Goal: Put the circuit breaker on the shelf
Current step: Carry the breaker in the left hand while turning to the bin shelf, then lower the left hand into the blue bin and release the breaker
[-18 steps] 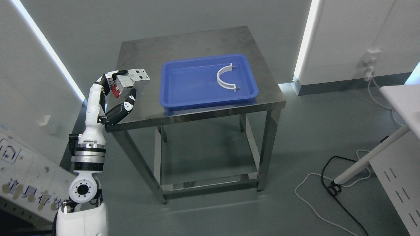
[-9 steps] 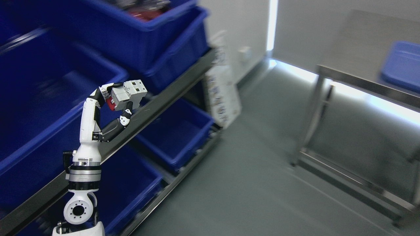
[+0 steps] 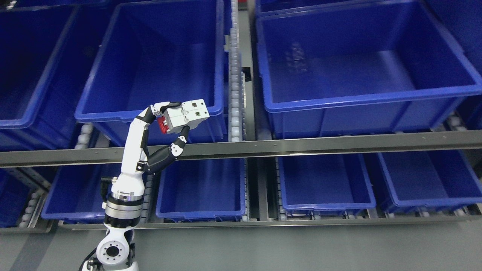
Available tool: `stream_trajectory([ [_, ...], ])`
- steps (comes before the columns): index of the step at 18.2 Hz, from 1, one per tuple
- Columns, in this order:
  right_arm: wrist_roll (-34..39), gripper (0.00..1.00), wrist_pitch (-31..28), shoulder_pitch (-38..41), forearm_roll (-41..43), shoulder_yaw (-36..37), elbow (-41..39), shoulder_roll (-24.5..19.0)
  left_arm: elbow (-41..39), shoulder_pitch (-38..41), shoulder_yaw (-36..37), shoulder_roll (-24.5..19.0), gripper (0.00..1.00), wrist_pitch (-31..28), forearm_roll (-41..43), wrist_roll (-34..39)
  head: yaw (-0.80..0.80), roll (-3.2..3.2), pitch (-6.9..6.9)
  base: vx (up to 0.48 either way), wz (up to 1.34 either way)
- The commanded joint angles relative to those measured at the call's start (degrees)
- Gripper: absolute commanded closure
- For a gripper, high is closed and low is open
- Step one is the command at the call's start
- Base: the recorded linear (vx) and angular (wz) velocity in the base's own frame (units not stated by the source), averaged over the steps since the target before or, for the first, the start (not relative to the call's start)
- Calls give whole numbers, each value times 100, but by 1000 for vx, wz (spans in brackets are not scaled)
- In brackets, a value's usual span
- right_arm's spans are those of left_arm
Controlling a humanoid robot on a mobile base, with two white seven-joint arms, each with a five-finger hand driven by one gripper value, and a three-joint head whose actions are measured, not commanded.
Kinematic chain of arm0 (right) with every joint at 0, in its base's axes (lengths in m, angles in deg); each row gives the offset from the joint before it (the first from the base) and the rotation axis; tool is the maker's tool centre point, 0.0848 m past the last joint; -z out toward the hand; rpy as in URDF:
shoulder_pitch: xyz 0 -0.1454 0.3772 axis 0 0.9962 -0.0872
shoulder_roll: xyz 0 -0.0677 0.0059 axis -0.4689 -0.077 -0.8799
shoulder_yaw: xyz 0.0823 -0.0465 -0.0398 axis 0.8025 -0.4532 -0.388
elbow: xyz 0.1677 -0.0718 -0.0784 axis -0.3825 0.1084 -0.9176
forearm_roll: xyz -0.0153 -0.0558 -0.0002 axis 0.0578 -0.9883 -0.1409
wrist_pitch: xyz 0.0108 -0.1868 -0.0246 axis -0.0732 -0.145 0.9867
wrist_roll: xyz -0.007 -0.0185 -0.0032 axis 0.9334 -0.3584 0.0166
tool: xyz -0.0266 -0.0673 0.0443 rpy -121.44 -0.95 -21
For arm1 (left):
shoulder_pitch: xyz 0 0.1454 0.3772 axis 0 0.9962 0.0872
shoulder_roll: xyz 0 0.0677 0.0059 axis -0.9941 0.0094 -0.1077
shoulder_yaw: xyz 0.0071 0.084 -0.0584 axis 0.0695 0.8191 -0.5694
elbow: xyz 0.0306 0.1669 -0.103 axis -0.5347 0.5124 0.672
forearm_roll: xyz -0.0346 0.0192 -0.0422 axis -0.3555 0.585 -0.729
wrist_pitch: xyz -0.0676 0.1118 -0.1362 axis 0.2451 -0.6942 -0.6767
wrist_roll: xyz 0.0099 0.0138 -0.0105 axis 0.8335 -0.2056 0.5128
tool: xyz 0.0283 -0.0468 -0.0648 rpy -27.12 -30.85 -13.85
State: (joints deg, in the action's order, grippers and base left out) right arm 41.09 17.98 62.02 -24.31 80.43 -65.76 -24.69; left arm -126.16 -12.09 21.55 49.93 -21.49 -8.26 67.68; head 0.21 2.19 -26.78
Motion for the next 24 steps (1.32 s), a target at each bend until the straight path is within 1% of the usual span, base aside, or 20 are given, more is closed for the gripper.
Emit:
stream_trajectory([
  [1, -53, 0, 324, 90, 4, 0, 1, 100, -143, -339, 435, -90, 97, -180, -53, 4, 0, 0, 0, 82, 677],
  [3, -53, 0, 324, 90, 4, 0, 1, 100, -134, -804, 23, -90, 97, -531, -53, -5, 0, 0, 0, 94, 589],
  [5, -53, 0, 324, 90, -5, 0, 1, 100, -134, -1358, -304, -90, 97, -1048, -53, -5, 0, 0, 0, 96, 280],
  [7, -53, 0, 324, 90, 3, 0, 1, 100, 49, -1964, -410, -90, 97, -1812, -27, -109, 0, 0, 0, 105, 218],
  [8, -53, 0, 324, 90, 4, 0, 1, 100, 155, -2176, -419, -190, 97, -2103, -9, -215, 0, 0, 0, 106, 177],
  [10, -53, 0, 324, 90, -5, 0, 1, 100, 645, -2633, -393, -856, 95, -2937, 270, -329, 0, 0, 0, 108, 157],
  [11, -53, 0, 324, 90, 3, 0, 1, 100, 979, -2730, -358, -1330, 94, -3193, 490, -417, 0, 0, 0, 110, 137],
  [12, -53, 0, 324, 90, 4, 0, 1, 100, 1374, -2940, -340, -1787, 94, -3248, 570, -583, 0, 0, 0, 111, 55],
  [13, -53, 0, 324, 90, 4, 0, 1, 100, 1673, -3099, -270, -1992, 94, -3257, 580, -872, 0, 0, 0, 101, -15],
  [15, -53, 0, 324, 90, 3, 0, 1, 100, 2157, -3398, 333, -2099, 93, -3292, 685, -1968, 0, 0, 0, 101, -34],
  [17, -53, 0, 324, 90, -5, 0, 1, 100, 2579, -3592, 748, -2090, 92, -3284, 1078, -2315, 0, 0, 1, 87, -59],
  [19, -53, 0, 324, 90, 4, 0, 1, 100, 3351, -3960, 977, -2020, 90, -3170, 1492, -2334, 0, 0, 1, 66, -58],
  [21, -53, 0, 324, 90, 3, 0, 1, 100, 4474, -4487, 1232, -1898, 89, -2890, 1695, -2290, 0, 0, 1, 38, -75],
  [23, -53, 0, 324, 90, -5, 0, 1, 100, 5320, -4796, 1321, -1853, 89, -2547, 1949, -2046, 0, 0, 1, 30, -50],
  [24, -53, 0, 324, 90, 3, 0, 1, 100, 5559, -4867, 1321, -1809, 89, -2467, 2047, -1896, 0, 0, 1, 17, -3],
])
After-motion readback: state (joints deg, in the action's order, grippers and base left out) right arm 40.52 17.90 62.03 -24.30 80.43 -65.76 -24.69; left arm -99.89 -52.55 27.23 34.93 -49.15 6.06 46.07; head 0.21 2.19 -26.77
